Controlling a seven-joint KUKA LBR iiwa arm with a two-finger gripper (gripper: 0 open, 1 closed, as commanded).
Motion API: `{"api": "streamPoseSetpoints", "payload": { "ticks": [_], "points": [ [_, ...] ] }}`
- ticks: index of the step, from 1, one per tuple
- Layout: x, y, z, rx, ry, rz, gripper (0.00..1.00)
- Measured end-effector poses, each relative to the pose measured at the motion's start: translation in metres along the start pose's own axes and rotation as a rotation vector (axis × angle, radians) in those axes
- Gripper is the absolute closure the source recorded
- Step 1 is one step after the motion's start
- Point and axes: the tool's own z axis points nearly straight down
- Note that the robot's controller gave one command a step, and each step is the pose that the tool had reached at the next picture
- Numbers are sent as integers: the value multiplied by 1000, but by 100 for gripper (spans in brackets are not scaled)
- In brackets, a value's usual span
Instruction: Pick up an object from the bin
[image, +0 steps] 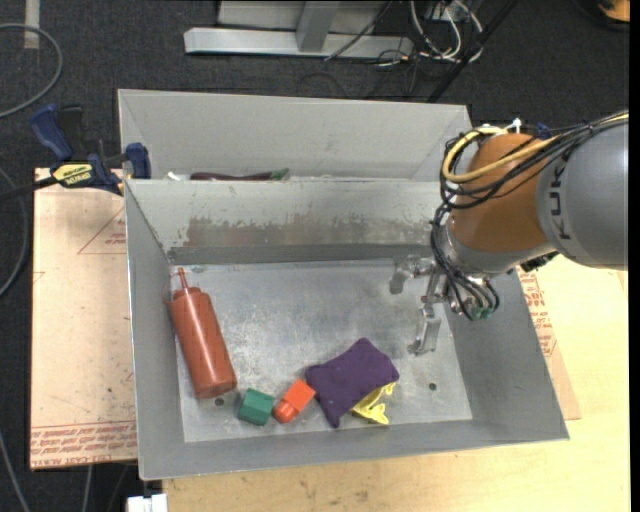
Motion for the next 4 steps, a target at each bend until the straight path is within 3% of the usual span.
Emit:
{"api": "streamPoseSetpoints", "payload": {
  "ticks": [1, 2, 3, 4],
  "points": [
    [13, 5, 19, -6, 8, -149, 0],
    [25, 32, 29, 2, 1, -23, 0],
    [27, 74, 31, -5, 5, 8, 0],
    [39, 86, 35, -1, 1, -155, 0]
  ]
}}
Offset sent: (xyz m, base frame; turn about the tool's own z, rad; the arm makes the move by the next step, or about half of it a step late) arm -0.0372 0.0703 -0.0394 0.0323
